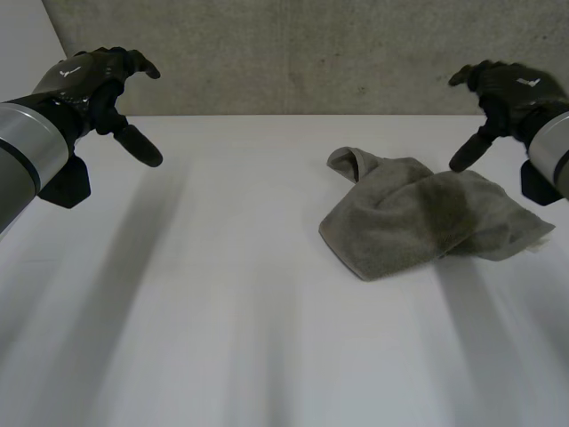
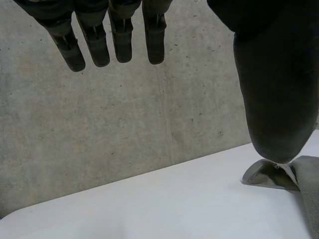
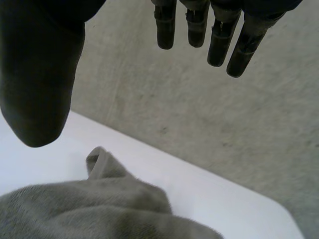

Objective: Fold the towel.

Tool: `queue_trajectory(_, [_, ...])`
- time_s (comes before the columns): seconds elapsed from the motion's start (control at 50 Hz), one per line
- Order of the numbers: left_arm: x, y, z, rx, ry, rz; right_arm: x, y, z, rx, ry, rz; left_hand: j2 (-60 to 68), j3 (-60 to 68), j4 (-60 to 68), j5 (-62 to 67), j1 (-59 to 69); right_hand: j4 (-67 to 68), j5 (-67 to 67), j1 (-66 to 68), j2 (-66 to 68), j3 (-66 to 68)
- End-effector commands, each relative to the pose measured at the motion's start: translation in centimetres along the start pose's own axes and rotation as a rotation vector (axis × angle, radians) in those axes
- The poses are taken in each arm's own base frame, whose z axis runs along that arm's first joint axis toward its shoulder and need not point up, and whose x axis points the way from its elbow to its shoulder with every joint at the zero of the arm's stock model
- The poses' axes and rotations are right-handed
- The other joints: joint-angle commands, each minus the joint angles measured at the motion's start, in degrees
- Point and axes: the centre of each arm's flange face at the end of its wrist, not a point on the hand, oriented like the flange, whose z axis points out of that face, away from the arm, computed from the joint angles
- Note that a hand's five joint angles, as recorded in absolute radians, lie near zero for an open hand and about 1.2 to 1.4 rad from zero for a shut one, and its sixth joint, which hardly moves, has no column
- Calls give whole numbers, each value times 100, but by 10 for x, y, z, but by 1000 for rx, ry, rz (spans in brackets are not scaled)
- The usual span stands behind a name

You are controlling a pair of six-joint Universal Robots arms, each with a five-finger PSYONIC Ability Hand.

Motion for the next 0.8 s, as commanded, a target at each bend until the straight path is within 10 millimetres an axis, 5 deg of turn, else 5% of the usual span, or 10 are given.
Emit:
queue_trajectory(0.02, [-1,4,3,-8,1,-1,-7,54,52,-74,-148,23,-385,-298,-336,-209,-423,-437,-360,-378,-453,-249])
queue_trajectory(0.12, [-1,9,6,-24,1,4,1,113,103,-135,-150,41,-385,-298,-336,-209,-423,-437,-360,-378,-453,-249])
queue_trajectory(0.34, [-3,18,11,-43,-3,3,5,158,136,-153,-134,44,-385,-298,-336,-209,-423,-437,-217,-235,-310,-249])
queue_trajectory(0.48, [-3,19,12,-47,-5,2,6,167,138,-171,-127,46,-385,-298,-336,-209,-423,-437,5003,4985,4911,-249])
queue_trajectory(0.5, [-3,19,12,-47,-5,2,6,167,138,-171,-127,46,-385,-298,-336,-209,-423,-437,5014,4996,4922,-249])
queue_trajectory(0.52, [-4,19,13,-46,-5,4,4,166,137,-174,-133,46,-385,-298,-336,-209,-423,-437,6623,6606,6531,-249])
queue_trajectory(0.62, [-4,18,12,-43,-5,1,-3,149,126,-163,-172,43,-385,-298,-336,-209,-423,-437,6640,6622,6547,-249])
queue_trajectory(0.72, [-4,16,11,-37,-6,0,-28,108,95,-126,-276,37,-385,-298,-336,-209,-423,-437,6640,6622,6547,-249])
queue_trajectory(0.78, [-4,15,11,-34,-5,1,-58,61,44,-55,-356,11,-385,-298,-336,-209,-423,-437,6640,6622,6547,-249])
queue_trajectory(0.8, [-3,14,10,-32,-2,1,-58,61,44,-55,-356,11,-385,-298,-336,-209,-423,-437,6640,6622,6547,-249])
